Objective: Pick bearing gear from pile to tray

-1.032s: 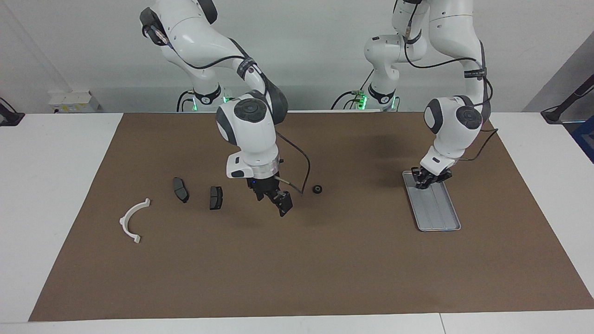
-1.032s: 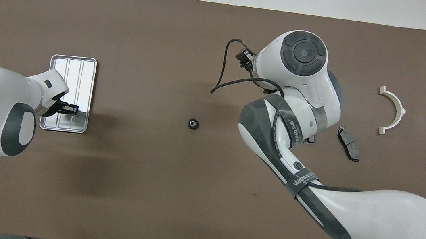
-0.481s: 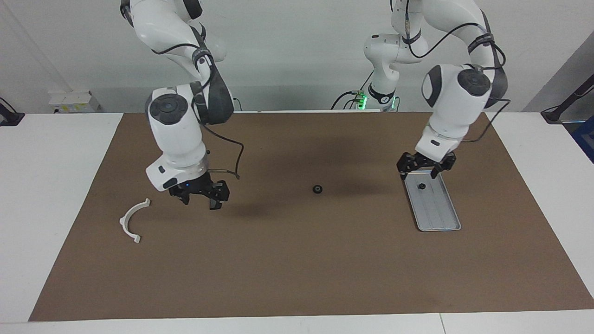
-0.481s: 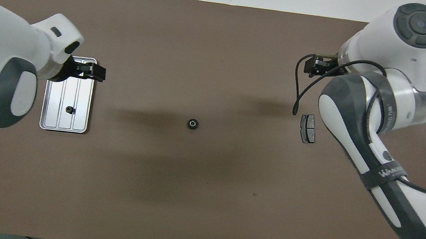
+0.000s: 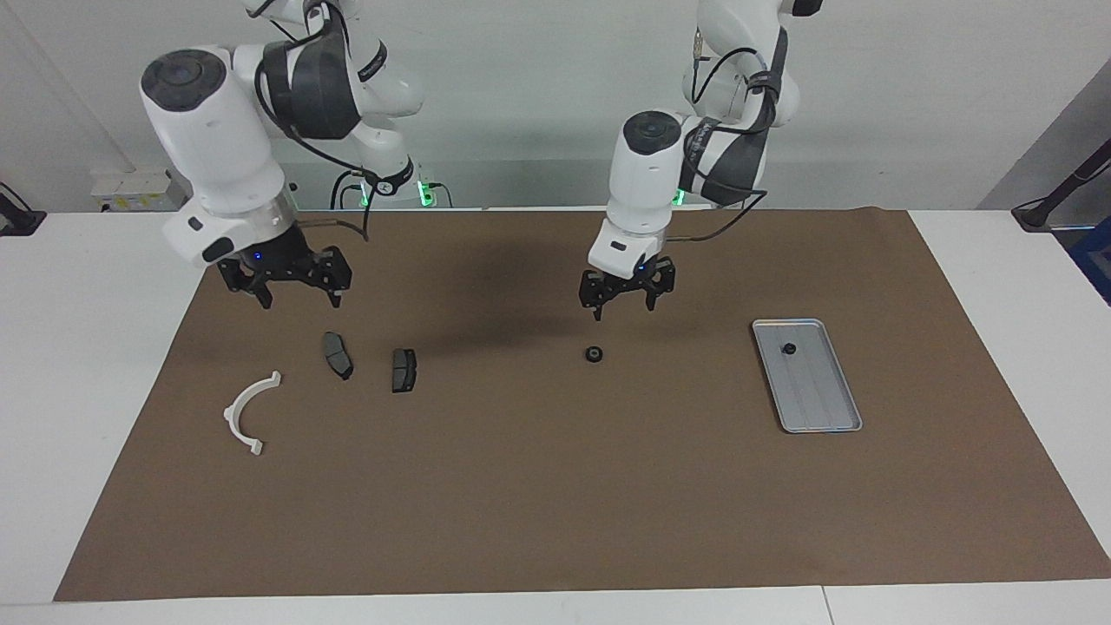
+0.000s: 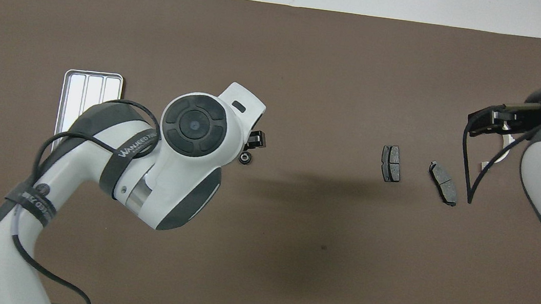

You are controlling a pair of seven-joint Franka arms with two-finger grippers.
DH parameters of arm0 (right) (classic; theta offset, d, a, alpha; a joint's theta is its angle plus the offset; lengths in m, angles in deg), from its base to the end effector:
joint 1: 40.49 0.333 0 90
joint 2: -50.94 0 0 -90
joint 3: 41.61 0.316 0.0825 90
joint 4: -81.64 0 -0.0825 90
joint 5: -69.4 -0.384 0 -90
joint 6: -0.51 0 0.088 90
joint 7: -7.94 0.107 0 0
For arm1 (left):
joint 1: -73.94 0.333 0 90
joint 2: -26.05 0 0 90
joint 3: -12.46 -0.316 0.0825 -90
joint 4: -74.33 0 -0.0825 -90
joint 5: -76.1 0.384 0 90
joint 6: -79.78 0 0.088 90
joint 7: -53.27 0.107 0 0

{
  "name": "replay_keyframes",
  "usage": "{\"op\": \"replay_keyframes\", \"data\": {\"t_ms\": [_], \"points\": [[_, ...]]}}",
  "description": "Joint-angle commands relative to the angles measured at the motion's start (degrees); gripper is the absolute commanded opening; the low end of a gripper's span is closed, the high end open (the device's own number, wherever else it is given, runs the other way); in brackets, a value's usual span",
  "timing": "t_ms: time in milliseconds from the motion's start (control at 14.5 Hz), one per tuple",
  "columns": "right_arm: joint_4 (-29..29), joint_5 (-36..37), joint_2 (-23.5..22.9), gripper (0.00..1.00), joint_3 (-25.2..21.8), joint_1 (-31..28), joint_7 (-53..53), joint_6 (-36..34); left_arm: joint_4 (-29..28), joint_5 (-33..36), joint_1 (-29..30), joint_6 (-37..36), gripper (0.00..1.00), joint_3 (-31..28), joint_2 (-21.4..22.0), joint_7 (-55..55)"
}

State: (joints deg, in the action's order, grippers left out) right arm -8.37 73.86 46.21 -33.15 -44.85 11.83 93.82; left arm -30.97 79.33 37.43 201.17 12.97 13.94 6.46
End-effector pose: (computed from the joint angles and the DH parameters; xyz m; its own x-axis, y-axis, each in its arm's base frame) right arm 0.5822 0.0305 0.5832 0.9998 0.0081 -0.0197 0.0094 -0.9977 0.0669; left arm 0.4976 -0.3717 0.4206 0.9863 0.1432 0.0822 0.1422 -0.9897 0.0172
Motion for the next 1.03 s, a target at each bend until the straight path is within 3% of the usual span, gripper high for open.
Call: {"op": "replay_keyframes", "data": {"t_ms": [0,275,963], "points": [[-3.06,-3.39,6.65,1.00,-0.10,-0.21,-0.73,-4.17,0.01,1.08,-1.37,6.90,1.00,-1.21,-6.24,-2.41],[-2.36,-7.54,9.04,1.00,-0.19,0.75,6.99,-7.25,-1.39,1.16,-0.14,14.83,1.00,-1.12,-10.74,-1.79],[-2.53,-7.45,8.60,1.00,-0.02,0.14,9.21,-6.65,-5.27,1.08,-1.72,11.94,1.00,-1.03,-9.34,-2.49]]}}
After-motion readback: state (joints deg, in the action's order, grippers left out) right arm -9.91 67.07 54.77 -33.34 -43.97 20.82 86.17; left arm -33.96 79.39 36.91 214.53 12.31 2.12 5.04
